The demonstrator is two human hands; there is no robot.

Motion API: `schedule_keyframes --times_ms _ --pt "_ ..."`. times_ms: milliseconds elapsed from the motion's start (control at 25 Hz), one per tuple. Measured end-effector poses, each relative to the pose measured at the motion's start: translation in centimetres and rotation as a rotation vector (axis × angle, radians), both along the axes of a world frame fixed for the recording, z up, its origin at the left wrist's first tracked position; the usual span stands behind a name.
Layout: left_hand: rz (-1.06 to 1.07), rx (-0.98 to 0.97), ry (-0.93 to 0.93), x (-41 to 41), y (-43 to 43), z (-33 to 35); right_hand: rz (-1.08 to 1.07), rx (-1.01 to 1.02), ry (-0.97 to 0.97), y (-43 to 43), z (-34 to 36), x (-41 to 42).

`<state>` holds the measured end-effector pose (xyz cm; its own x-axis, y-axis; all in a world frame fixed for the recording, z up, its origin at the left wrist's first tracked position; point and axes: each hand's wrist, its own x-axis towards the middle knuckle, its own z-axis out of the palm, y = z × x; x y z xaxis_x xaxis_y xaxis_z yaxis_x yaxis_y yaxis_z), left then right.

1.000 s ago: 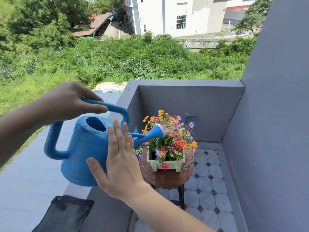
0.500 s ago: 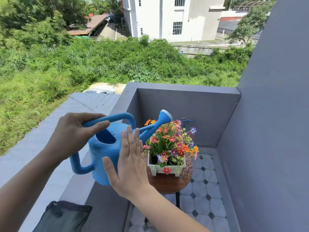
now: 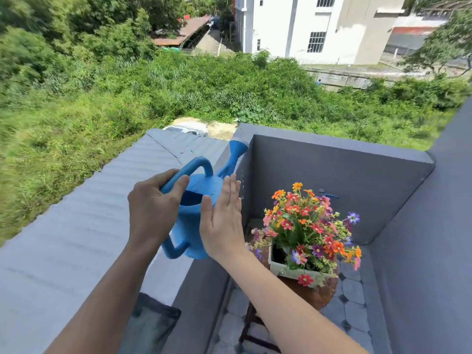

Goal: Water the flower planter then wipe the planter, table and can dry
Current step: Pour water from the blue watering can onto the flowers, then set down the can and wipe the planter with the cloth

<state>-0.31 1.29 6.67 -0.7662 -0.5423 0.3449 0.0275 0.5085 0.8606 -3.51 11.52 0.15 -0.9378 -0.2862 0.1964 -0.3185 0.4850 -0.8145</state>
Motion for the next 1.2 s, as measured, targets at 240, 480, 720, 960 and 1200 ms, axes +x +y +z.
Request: schedule_keyframes --times_ms 240,480,720,960,1200 --pt "0.198 -0.054 -0.015 -2.6 -2.1 -5.0 0.063 0.135 -0.115 -4.1 -3.5 -4.2" --pt "0.285 -0.022 -0.067 -4.1 -1.9 -10.6 0.109 0.241 -0.147 -4.5 -8.4 -6.2" --pt "0.305 -0.018 -0.099 -4.2 0.2 -12.7 0.156 0.27 -0.104 -2.3 -10.7 -6.7" --pt "0.253 -0.041 -0.194 -3.6 0.9 -12.3 0.153 0.307 -0.084 -1.6 -11.0 -6.4" --pt "0.199 -0.045 -0.239 -2.9 0.7 -12.2 0.11 0.382 -0.103 -1.5 -9.8 -5.6"
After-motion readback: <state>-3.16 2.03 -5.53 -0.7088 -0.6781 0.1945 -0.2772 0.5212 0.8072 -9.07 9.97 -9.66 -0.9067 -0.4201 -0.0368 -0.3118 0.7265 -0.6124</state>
